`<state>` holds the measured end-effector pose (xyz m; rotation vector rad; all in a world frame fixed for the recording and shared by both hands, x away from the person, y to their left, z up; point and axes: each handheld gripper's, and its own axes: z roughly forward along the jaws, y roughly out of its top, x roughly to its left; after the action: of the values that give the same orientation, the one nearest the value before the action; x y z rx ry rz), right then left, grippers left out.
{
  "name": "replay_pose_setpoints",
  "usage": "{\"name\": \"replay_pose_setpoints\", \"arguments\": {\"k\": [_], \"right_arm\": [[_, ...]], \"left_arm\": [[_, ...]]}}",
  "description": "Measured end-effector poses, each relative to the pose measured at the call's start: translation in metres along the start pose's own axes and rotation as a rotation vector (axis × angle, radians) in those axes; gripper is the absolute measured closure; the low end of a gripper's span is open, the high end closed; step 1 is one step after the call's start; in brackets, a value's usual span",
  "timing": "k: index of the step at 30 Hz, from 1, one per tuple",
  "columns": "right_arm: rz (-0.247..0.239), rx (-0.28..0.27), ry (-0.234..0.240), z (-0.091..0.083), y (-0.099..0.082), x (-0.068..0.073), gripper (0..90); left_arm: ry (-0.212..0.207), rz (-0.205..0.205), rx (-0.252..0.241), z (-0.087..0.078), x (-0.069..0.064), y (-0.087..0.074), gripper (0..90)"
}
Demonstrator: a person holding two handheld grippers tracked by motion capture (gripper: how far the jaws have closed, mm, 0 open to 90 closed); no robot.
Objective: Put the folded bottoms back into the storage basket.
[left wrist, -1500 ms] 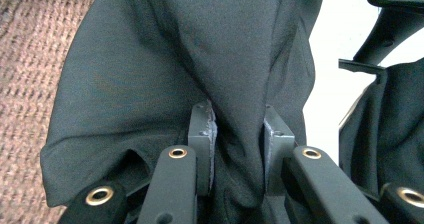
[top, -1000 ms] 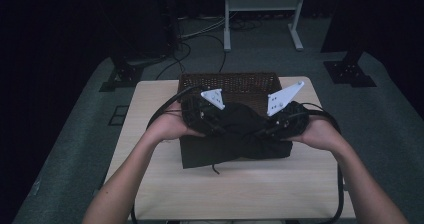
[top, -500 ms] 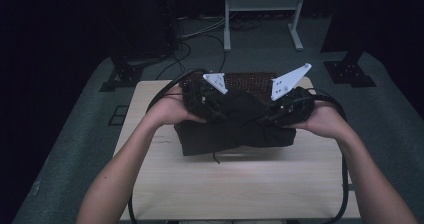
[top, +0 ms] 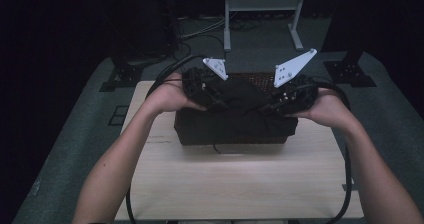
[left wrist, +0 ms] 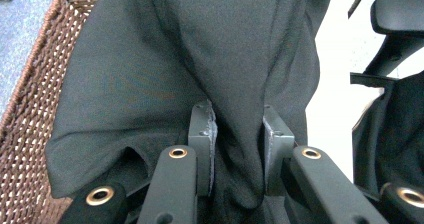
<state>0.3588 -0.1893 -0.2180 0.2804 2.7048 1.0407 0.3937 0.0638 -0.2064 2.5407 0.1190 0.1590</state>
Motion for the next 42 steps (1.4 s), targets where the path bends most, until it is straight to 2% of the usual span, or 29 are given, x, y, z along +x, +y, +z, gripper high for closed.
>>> {"name": "replay_pose_setpoints", "arguments": {"k": [9, 20, 30, 35, 38, 42], "right_arm": [[-0.008, -0.01, -0.006, -0.009, 0.014, -0.017, 72.2], [-0.012, -0.011, -0.01, -0.013, 0.029, -0.033, 72.1], [-0.015, -0.015, -0.024, -0.017, 0.039, -0.047, 72.2], [-0.011, -0.022, -0.029, -0.016, 0.041, -0.056, 72.2], [-0.013, -0.026, -0.027, -0.014, 0.042, -0.062, 72.1], [-0.007, -0.023, -0.034, -0.011, 0.044, -0.067, 72.1]], "left_arm": [[0.025, 0.007, 0.001, -0.012, 0.015, 0.011, 72.6], [0.017, -0.017, -0.024, -0.018, 0.033, 0.01, 72.5], [0.04, -0.011, -0.026, -0.026, 0.048, 0.018, 72.6], [0.05, -0.013, -0.021, -0.027, 0.056, 0.02, 72.6], [0.04, -0.01, -0.027, -0.027, 0.063, 0.018, 72.5], [0.054, -0.022, -0.016, -0.025, 0.07, 0.018, 72.5]]}}
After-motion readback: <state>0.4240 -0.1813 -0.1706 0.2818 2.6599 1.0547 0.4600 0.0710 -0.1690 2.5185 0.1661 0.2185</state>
